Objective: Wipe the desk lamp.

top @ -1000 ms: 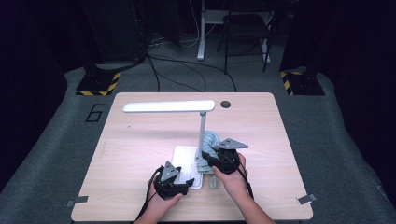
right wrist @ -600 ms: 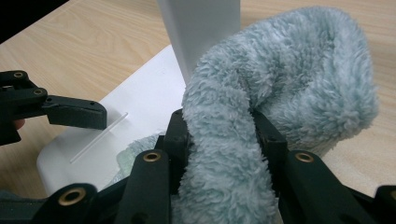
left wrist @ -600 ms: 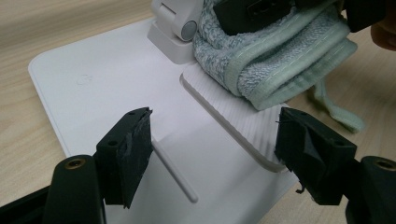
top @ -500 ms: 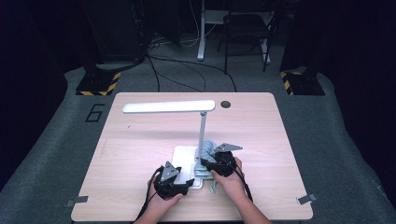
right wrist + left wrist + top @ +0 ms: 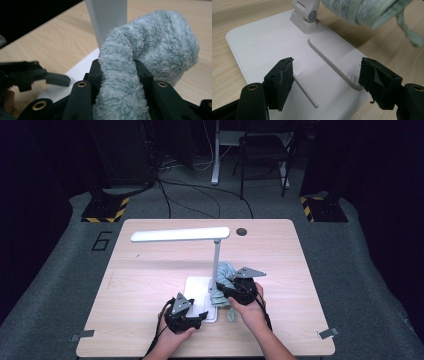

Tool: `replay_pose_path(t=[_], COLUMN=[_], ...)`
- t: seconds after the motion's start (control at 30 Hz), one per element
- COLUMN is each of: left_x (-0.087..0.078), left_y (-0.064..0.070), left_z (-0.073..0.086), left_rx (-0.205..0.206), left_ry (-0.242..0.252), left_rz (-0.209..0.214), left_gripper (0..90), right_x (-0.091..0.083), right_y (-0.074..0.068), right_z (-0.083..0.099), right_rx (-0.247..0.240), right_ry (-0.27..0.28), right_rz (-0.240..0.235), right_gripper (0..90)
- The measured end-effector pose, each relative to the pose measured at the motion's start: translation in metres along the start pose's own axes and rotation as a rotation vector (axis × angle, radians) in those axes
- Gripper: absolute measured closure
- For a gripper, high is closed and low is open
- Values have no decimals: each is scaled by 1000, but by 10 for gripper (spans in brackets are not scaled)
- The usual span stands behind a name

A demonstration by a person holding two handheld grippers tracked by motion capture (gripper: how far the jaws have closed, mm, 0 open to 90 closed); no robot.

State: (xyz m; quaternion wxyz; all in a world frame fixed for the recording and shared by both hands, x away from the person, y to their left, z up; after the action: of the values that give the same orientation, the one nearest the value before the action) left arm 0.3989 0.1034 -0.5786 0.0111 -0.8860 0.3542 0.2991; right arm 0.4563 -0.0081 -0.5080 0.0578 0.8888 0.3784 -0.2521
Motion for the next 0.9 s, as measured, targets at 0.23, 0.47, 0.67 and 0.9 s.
replay_pose_path(t=[0.23,0.47,0.67,0.9], left_x=[0,0,0,0], left_y=[0,-1,-1,0], left_z=[0,0,0,0], left_rx=[7,8,6,3], left_ry=[-5,-3,7,4], left_rz=[1,-3,-6,-3], left_gripper=[278,278,279,279], right_x=[-27,-52,-72,-99], right_y=[-4,-11,-10,-2], right_z=[-38,-68,-80,-74], right_rx=[-48,-61,-51,-41], right_ry=[96,196,277,314], right_rz=[5,5,2,39], right_gripper=[654,653,648,644])
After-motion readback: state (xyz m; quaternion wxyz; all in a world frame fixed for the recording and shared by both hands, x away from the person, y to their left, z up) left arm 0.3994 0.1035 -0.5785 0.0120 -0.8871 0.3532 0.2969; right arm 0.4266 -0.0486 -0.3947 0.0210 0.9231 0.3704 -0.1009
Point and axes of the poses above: each handheld gripper's, and its own axes: x roughly forward along the jaws, z roughly out of its underside, y roughly to its right, the point moved 10 cm from there along x, roughly forward along the jaws, and after that the axes turned 7 degrees about -x, right-handed, at the moved point
